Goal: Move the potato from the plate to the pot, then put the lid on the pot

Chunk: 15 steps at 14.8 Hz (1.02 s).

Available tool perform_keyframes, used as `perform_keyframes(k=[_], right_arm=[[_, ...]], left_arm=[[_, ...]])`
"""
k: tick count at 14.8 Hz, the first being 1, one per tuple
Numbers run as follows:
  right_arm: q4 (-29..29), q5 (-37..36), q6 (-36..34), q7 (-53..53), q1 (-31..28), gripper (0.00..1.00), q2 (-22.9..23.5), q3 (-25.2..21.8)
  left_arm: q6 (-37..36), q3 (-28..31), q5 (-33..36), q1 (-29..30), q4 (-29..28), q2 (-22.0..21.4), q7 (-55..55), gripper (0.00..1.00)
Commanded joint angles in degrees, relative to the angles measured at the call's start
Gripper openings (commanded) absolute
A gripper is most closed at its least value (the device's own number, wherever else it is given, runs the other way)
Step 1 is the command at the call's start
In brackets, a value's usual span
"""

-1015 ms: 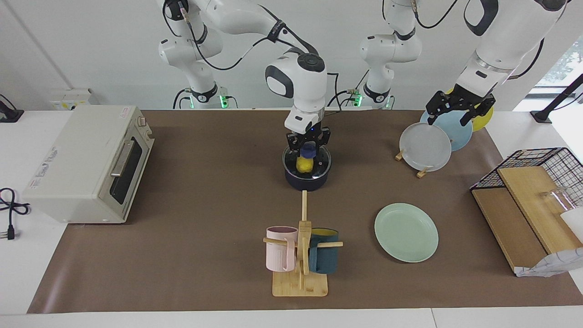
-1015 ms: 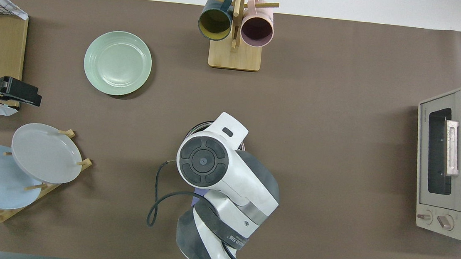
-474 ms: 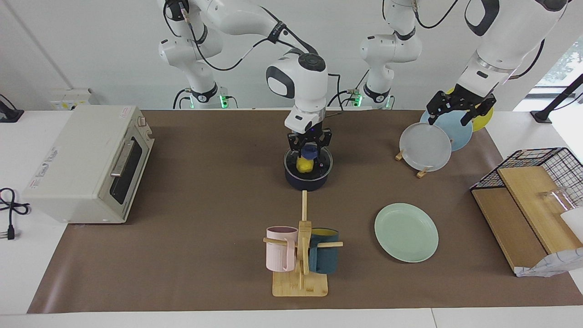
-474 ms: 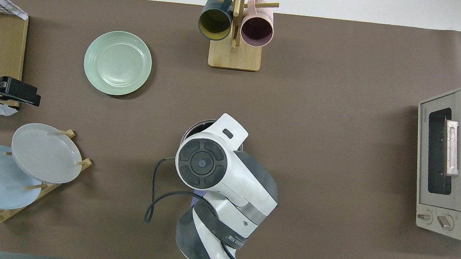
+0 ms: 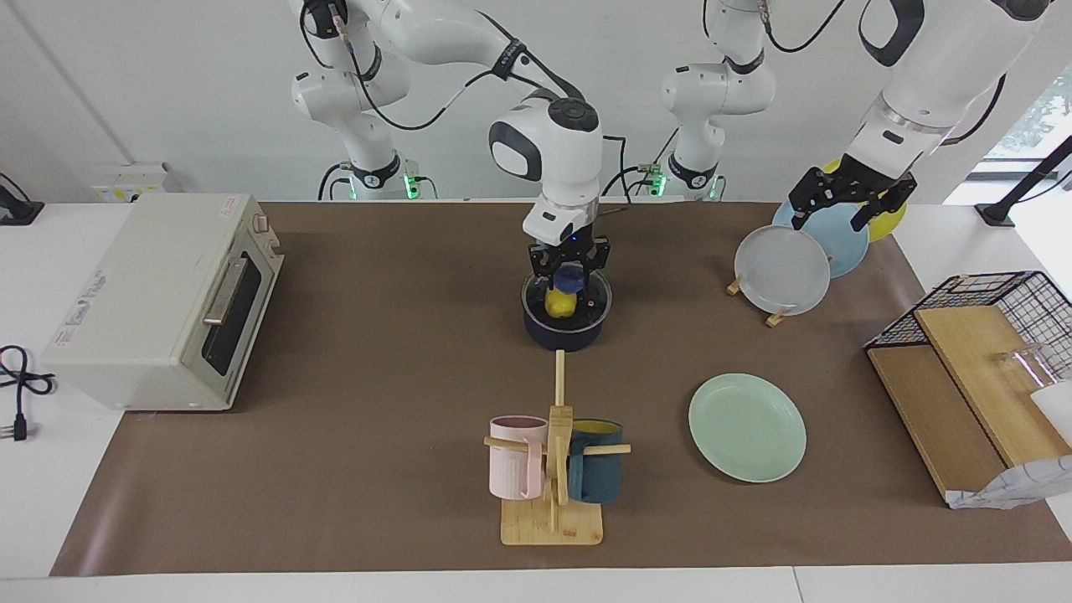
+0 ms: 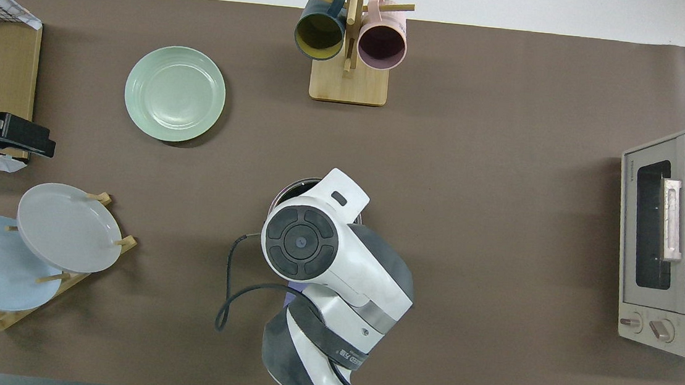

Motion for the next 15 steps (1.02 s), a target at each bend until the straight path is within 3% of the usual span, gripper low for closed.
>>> perform_keyframes(k=[1,3,8,15], right_arm=[[-0.5,-1.5,0.5,-0.4,-2.4,1.00,0.6,-0.1],[0.5,-1.5,-2.0,-0.6,-3.9,1.00,0.3,-0.1],[10.5,-0.6,-15.3,-3.9,-8.1,1.00,-0.6,-0.1],[12.1,3.7,-23.5,-10.0,-13.8,1.00,-8.2,-0.2]], left_arm=[[-0.8,-1.6,0.6,2.0,0.5,-0.1,-0.1,1.00],[-0.7,-2.7,0.6,3.1,0.5,-0.1,-0.1,1.00],[-0.9,-2.6,0.6,3.1,0.4,-0.3,0.0,1.00],[-1.0,-2.6,0.6,3.1,0.4,-0.3,0.0,1.00]])
